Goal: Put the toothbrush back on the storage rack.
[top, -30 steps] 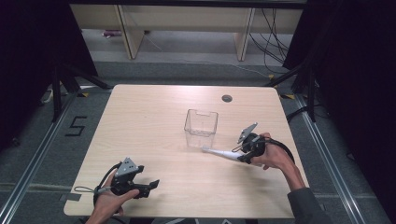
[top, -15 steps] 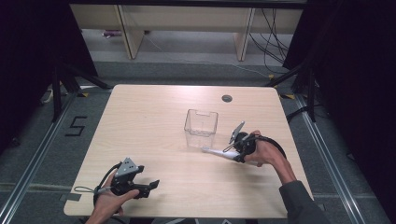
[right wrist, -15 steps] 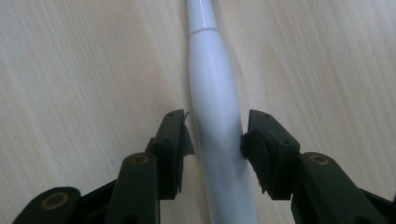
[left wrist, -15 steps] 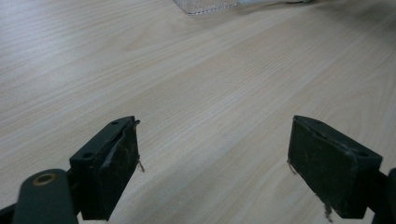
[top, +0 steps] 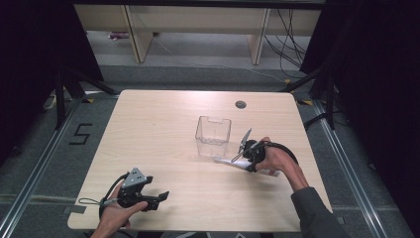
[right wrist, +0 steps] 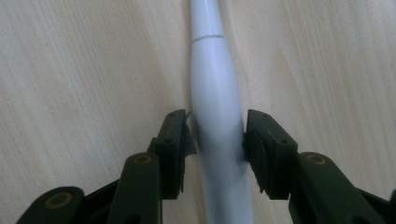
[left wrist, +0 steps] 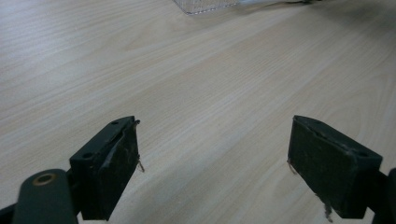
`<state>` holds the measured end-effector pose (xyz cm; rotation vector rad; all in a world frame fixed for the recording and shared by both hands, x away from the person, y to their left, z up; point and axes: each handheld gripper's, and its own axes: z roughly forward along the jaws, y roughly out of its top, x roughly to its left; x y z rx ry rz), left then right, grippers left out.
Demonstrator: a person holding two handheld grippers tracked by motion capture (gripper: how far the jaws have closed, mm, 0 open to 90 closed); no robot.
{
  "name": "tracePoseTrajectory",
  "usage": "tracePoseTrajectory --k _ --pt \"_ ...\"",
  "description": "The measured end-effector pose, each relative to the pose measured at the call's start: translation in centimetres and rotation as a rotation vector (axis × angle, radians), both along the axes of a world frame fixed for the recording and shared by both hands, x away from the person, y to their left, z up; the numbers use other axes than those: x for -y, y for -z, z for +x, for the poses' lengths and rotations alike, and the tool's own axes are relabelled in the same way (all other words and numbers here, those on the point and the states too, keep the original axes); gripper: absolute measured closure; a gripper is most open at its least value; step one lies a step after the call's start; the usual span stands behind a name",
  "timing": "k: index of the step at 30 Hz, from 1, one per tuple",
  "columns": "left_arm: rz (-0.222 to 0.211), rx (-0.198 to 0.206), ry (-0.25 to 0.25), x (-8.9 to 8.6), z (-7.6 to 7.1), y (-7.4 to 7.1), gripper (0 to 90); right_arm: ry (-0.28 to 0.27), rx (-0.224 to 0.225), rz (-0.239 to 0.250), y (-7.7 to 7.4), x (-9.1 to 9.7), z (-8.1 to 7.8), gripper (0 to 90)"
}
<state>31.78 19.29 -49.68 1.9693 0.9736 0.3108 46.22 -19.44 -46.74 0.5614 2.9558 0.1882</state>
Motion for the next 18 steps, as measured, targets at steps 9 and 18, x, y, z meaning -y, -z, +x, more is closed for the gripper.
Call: tracePoseTrajectory --k 9,18 --pt "0.008 -0.003 0.002 -0.04 0.02 -0.02 15.6 -0.039 -0.037 -0.025 0.56 0.85 0.21 60.0" --pt "-0.001 -0.001 -0.001 -0.01 0.0 0.0 15.6 -0.002 -0.064 -0.024 0.56 0.92 0.18 64.4"
